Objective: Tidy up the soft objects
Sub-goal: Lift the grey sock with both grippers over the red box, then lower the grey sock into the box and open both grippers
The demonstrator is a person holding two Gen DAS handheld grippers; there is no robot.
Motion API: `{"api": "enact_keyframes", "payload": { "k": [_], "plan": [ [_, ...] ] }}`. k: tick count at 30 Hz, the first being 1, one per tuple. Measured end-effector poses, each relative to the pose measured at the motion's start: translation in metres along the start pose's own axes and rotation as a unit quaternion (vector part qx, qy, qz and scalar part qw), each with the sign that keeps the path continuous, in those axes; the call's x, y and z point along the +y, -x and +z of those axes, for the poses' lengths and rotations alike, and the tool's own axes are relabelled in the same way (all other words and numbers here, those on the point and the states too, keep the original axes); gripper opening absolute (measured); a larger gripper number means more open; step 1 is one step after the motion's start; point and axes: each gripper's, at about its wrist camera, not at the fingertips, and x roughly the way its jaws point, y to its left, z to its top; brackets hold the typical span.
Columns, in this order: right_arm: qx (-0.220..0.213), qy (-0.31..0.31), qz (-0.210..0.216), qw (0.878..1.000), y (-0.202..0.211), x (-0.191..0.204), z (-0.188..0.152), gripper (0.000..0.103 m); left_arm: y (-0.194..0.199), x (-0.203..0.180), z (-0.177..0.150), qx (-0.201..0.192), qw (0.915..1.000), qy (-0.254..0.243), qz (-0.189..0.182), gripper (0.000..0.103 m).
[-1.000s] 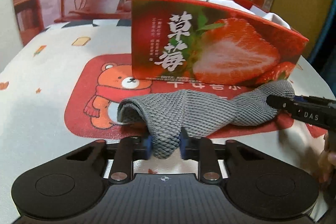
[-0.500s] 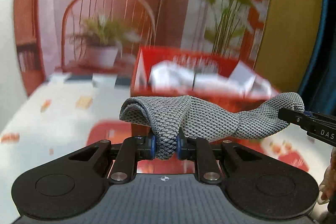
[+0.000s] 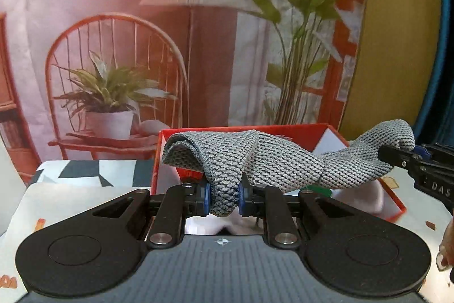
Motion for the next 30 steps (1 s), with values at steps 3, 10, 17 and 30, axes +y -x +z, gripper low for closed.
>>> {"api": "enact_keyframes", "payload": {
  "k": [3, 10, 17, 30],
  "plan": [
    [0.015, 0.002, -0.013, 1.000, -0.022, -0.001, 0.001, 0.022, -0.023, 0.001, 0.004, 0.024, 0.9997, 0.002, 0.005, 0.019],
    [0.075, 0.022, -0.022, 0.997, -0.063, 0.005, -0.013, 0.022, -0.060, 0.003, -0.005, 0.065, 0.9978, -0.005, 0.011, 0.019],
    [0.092, 0.021, -0.027, 0.995, -0.074, 0.007, -0.023, 0.029, -0.063, 0.007, -0.009, 0.061, 0.9979, -0.017, 0.014, 0.053],
    [0.051, -0.022, -0.021, 0.998, -0.020, -0.009, -0.003, 0.102, 0.008, 0.007, 0.000, -0.004, 0.9998, -0.011, 0.017, 0.103]
  ]
}}
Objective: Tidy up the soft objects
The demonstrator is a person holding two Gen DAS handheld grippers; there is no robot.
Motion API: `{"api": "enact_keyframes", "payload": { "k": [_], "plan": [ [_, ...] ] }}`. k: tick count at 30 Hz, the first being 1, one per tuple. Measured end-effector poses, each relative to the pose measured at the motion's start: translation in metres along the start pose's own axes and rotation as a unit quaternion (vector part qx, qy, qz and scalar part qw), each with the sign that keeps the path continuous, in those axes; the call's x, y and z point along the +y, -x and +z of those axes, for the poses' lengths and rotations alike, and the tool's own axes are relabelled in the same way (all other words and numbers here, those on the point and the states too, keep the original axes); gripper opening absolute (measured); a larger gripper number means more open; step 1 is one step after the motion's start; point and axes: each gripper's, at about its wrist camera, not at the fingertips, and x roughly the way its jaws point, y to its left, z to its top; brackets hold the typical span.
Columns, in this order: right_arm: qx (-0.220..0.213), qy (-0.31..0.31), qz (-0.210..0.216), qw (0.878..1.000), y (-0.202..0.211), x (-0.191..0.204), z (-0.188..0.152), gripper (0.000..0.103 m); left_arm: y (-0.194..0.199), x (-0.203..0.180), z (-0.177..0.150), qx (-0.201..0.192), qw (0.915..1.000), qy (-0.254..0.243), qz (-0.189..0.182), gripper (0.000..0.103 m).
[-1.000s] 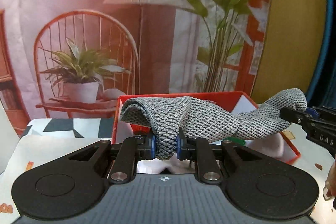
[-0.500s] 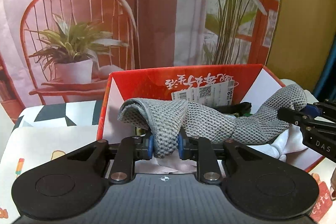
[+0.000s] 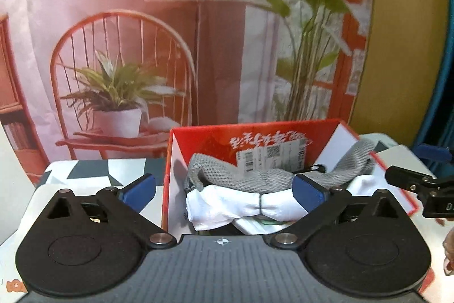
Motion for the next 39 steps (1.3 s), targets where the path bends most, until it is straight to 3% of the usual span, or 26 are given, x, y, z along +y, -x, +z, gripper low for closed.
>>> {"api": "enact_keyframes", "payload": {
  "k": [5, 12, 20, 30, 39],
  "plan": [
    [0.003, -0.029, 0.006, 1.000, 0.029, 0.000, 0.011, 0.103, 0.037, -0.007, 0.002, -0.007, 0.9995, 0.002, 0.029, 0.103],
    [-0.014, -0.061, 0.012, 0.998, 0.080, 0.013, 0.027, 0.103, 0.092, -0.006, -0.003, -0.023, 0.9987, 0.042, 0.019, 0.103],
    [-0.039, -0.058, 0.013, 0.998, 0.143, 0.034, 0.040, 0.103, 0.159, -0.017, -0.011, -0.056, 0.9960, 0.036, 0.060, 0.103],
    [-0.053, -0.050, -0.010, 0.997, 0.221, 0.052, 0.041, 0.103, 0.234, -0.028, -0.020, -0.072, 0.9918, 0.023, 0.103, 0.103],
    [-0.059, -0.048, -0.019, 0.997, 0.267, 0.061, 0.041, 0.103, 0.275, -0.040, -0.027, -0.092, 0.9897, 0.028, 0.106, 0.103]
  ]
}}
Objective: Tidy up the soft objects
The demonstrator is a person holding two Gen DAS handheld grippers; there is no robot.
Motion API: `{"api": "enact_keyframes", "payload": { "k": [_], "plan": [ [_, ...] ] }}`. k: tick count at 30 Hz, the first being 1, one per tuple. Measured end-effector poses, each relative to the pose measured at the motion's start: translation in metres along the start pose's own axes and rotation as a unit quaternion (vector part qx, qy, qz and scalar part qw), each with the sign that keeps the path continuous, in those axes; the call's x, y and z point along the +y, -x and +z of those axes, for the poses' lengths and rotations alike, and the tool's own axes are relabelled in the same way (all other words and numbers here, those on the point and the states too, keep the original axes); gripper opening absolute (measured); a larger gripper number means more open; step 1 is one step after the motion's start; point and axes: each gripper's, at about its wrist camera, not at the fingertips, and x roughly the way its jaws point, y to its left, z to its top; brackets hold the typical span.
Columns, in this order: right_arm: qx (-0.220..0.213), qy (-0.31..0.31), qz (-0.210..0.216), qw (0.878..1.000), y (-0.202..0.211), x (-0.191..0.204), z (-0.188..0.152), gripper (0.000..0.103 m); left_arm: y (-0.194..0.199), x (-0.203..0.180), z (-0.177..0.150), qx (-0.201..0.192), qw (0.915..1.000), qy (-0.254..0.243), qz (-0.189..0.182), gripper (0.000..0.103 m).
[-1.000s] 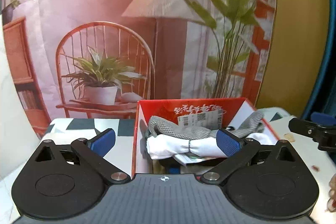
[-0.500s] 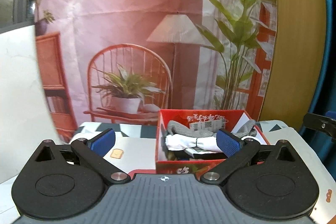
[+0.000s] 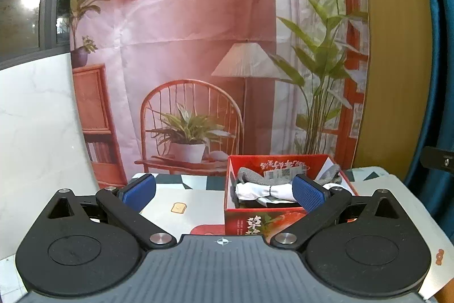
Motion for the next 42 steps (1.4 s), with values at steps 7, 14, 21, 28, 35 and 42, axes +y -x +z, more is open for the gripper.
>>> {"api": "enact_keyframes", "payload": {
  "k": [7, 14, 21, 28, 35, 42],
  "plan": [
    [0.005, 0.001, -0.001, 1.000, 0.019, 0.000, -0.005, 0.103, 0.012, 0.002, -0.002, -0.010, 0.9999, 0.008, 0.004, 0.103],
    [0.011, 0.002, -0.008, 1.000, 0.021, -0.001, -0.008, 0.103, 0.009, 0.004, -0.005, -0.005, 0.9999, 0.015, 0.004, 0.103],
    [0.012, 0.005, -0.015, 1.000, 0.020, 0.002, -0.008, 0.103, 0.007, 0.008, -0.005, 0.002, 0.9997, 0.023, 0.003, 0.103],
    [0.014, 0.008, -0.021, 1.000, 0.020, 0.002, -0.007, 0.103, 0.006, 0.008, -0.005, 0.007, 0.9996, 0.028, 0.003, 0.103],
    [0.017, 0.006, -0.023, 1.000, 0.020, 0.001, -0.006, 0.103, 0.006, 0.009, -0.006, 0.008, 0.9995, 0.031, 0.001, 0.103],
    [0.017, 0.008, -0.026, 0.999, 0.020, 0.001, -0.005, 0.103, 0.005, 0.009, -0.007, 0.012, 0.9993, 0.035, 0.000, 0.103]
  ]
}}
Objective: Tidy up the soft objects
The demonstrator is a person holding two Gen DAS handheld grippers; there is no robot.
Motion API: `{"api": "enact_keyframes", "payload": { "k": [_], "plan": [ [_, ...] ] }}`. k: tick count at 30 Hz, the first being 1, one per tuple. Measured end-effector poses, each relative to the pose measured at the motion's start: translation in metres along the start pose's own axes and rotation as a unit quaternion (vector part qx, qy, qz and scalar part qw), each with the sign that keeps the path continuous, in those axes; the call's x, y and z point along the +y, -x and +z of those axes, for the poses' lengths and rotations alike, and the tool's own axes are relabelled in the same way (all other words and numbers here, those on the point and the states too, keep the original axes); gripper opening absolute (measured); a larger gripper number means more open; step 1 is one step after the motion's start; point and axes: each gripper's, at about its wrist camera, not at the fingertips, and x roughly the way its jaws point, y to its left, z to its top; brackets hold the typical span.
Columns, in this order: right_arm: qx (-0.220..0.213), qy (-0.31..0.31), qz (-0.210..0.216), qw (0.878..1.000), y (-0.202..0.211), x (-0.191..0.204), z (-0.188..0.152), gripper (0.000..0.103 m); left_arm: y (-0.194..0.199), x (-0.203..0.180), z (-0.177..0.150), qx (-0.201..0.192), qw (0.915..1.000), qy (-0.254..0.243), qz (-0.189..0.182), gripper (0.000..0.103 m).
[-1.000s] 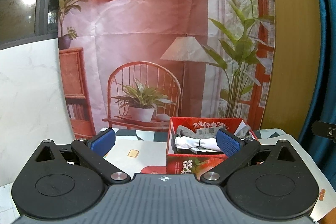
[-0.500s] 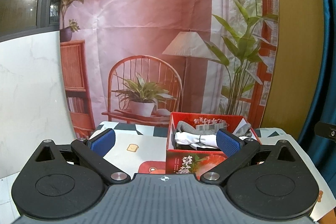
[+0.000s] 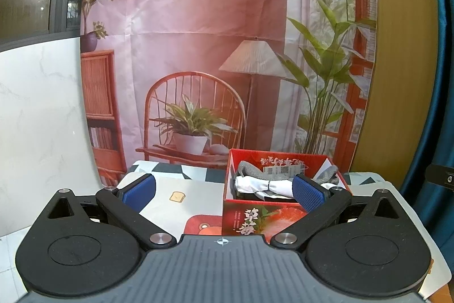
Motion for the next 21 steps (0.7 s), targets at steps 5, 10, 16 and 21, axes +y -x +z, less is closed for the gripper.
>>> {"api": "enact_keyframes", "payload": {
  "k": [5, 10, 16, 21],
  "plan": [
    [0.000, 0.000, 0.000, 1.000, 0.0000, -0.0003, 0.0001, 0.103, -0.0011, 0.0006, 0.0000, 0.003, 1.0000, 0.004, -0.001, 0.103],
    [0.000, 0.000, 0.000, 1.000, -0.0002, -0.0001, 0.0001, 0.103, -0.0012, 0.0002, -0.0006, 0.004, 1.0000, 0.005, -0.001, 0.103],
    [0.001, 0.001, -0.001, 1.000, -0.0004, -0.0003, 0.0009, 0.103, -0.0015, 0.0005, -0.0007, 0.004, 1.0000, 0.006, -0.001, 0.103],
    [0.001, 0.002, -0.002, 1.000, -0.0005, -0.0008, 0.0012, 0.103, -0.0016, 0.0004, -0.0012, 0.005, 1.0000, 0.005, -0.001, 0.103]
  ]
}}
